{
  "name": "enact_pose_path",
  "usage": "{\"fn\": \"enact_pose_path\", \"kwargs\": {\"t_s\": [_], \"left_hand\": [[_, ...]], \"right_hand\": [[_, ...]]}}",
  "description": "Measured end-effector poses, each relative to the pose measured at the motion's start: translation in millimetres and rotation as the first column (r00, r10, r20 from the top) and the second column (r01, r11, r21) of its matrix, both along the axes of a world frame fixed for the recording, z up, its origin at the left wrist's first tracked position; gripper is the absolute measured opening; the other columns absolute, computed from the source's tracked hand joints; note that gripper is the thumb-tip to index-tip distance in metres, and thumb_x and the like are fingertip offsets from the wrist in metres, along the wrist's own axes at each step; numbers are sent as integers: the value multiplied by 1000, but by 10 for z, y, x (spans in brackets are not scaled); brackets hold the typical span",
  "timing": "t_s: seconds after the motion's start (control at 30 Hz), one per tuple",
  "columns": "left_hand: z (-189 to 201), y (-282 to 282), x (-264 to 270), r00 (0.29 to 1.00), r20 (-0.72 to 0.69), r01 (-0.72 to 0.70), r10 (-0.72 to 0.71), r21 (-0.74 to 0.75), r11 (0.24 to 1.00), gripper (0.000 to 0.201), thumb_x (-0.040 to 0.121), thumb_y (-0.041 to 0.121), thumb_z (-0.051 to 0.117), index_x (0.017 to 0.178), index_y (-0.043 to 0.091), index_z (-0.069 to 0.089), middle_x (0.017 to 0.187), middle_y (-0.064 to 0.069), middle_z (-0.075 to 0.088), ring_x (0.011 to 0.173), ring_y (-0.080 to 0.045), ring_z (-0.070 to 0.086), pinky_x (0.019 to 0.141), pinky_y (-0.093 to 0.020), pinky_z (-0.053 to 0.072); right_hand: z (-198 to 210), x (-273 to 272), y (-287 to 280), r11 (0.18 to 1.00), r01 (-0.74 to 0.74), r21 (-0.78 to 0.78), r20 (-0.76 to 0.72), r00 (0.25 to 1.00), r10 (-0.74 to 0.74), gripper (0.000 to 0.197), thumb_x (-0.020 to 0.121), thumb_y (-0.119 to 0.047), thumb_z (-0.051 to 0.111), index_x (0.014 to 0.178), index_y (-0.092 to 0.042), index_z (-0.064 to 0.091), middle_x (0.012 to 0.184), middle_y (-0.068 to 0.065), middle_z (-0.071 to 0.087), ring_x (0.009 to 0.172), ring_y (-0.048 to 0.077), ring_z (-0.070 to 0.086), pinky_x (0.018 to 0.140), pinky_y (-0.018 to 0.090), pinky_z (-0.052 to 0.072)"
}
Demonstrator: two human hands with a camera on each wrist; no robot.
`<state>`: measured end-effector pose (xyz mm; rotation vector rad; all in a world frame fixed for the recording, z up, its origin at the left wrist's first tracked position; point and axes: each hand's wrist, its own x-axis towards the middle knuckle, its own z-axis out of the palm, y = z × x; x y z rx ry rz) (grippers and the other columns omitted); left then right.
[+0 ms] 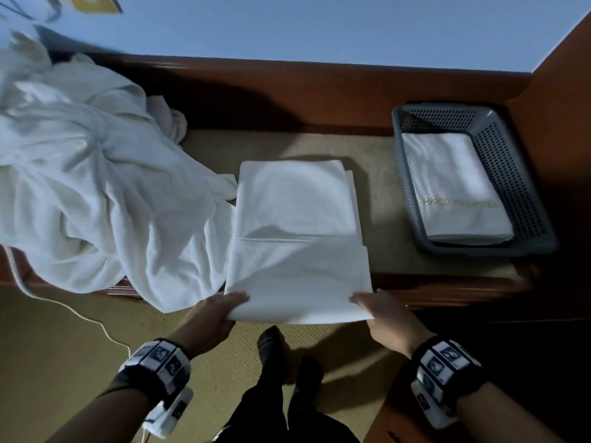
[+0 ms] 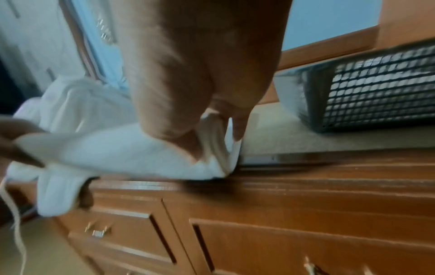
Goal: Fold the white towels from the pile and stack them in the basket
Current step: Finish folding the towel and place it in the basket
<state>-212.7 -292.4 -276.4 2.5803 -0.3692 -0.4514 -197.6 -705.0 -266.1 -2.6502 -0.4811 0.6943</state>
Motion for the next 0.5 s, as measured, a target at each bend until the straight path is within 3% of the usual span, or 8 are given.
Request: {"fn": "enact_pose_path", "kwargs": {"t_s": [0.03,0.1,0.17,0.23,0.33,0.43,0.5], "left_hand": [[134,40,-3,997,-64,-43,40,-34,999,47,90,15,68,128,43,67,125,10,73,107,-10,70,96,-32,55],[414,120,72,987,-124,-117,102,-120,986,31,85,34,72,106,56,67,99,20,77,86,1,71,75,-27,55],[675,177,260,974,-149,-197,168,-200,960,15,83,42,79,96,48,74,87,21,77,81,1,72,70,-24,51],[852,193,531,944,-210,-307,254,-282,909,19,80,45,84,92,31,79,84,11,78,77,-1,70,71,-26,51],[880,205,1004,891,-249,-452,378,-431,781,51,72,61,76,90,13,74,83,-7,74,78,-15,64,73,-35,47],[778,130,1507,852,-258,-518,455,-546,659,59,80,63,71,99,7,67,95,-22,68,85,-21,61,76,-42,47],[704,48,1862,814,-266,-567,516,-558,606,57,83,62,66,102,8,66,97,-20,67,86,-23,60,75,-42,47]], "right_hand": [[129,15,-41,999,32,24,-60,998,-30,54,97,-5,58,147,-24,54,148,-9,56,139,12,49,124,27,24],[381,119,-127,988,127,91,-139,984,-113,39,95,-17,66,132,-28,66,127,-14,68,118,4,61,107,23,43],[603,311,-192,962,209,178,-162,970,-181,22,91,-22,73,111,-33,74,103,-16,73,92,-1,66,86,28,54],[775,561,-234,925,281,257,-159,956,-247,11,91,-26,75,101,-31,74,89,-10,74,79,1,69,72,29,56],[873,1011,-244,830,402,386,-142,915,-377,8,96,-31,72,104,-29,72,91,-4,76,81,9,72,71,34,58],[849,1493,-149,718,495,489,-149,858,-491,19,101,-32,65,114,-18,66,101,0,74,89,17,73,69,39,61],[788,1829,-65,680,536,500,-144,826,-546,25,102,-36,63,117,-17,64,104,-1,71,90,15,70,68,37,59]]}}
